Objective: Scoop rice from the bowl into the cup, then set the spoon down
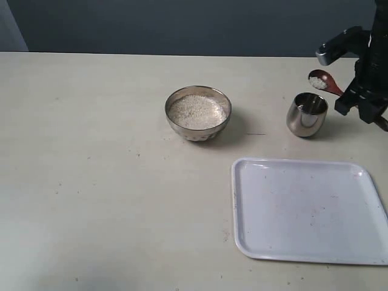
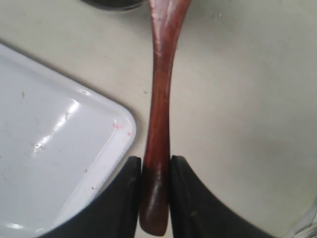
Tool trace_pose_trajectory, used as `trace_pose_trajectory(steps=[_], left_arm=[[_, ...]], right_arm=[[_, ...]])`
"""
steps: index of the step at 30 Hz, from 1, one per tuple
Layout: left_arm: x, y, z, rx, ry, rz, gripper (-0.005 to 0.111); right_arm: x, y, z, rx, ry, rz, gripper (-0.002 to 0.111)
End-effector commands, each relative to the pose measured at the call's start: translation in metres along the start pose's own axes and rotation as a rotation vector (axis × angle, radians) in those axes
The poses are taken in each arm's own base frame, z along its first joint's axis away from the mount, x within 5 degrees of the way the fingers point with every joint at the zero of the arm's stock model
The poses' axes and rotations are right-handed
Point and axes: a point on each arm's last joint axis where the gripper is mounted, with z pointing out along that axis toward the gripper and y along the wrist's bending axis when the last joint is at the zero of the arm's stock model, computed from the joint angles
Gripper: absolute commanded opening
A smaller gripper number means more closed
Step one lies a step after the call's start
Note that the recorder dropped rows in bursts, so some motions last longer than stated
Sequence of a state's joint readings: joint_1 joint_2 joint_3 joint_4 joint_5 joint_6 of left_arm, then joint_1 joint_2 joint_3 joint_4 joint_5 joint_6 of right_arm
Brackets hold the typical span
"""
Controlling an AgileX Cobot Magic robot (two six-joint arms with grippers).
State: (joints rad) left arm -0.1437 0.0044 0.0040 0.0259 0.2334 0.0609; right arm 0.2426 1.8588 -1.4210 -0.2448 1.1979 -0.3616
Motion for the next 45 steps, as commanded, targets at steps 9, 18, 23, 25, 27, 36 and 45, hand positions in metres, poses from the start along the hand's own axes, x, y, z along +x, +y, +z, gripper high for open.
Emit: trace_pose_trajectory(steps=[9, 18, 23, 25, 27, 36, 45], left_arm=[[-0.002, 0.000, -0.001, 0.008, -0.011, -0.007, 0.001], [-0.002, 0.000, -0.001, 0.008, -0.011, -0.007, 0.001], [-0.002, 0.000, -0.001, 0.008, -0.011, -0.007, 0.001], [-0.002, 0.000, -0.001, 0.008, -0.011, -0.007, 0.001], [-0.002, 0.000, -0.001, 0.008, -0.011, -0.007, 0.001], [-0.002, 0.000, -0.001, 0.008, -0.011, -0.007, 0.001], [-0.002, 0.000, -0.001, 0.008, -0.011, -0.007, 0.001]], right_arm=[[0.003, -0.001, 0.001, 0.008, 0.030, 0.010, -0.001], [0.003, -0.002, 0.001, 0.026, 0.039, 0.005, -0.001], [0.002, 0.009, 0.004, 0.083, 0.075, -0.039, -0.001], [0.001, 0.011, 0.004, 0.081, 0.076, -0.033, -0.001], [0.002, 0.011, 0.005, 0.090, 0.081, -0.035, -0.001], [-0.005, 0.018, 0.011, 0.122, 0.105, -0.057, -0.001], [-0.008, 0.019, 0.012, 0.179, 0.118, -0.049, -0.001]])
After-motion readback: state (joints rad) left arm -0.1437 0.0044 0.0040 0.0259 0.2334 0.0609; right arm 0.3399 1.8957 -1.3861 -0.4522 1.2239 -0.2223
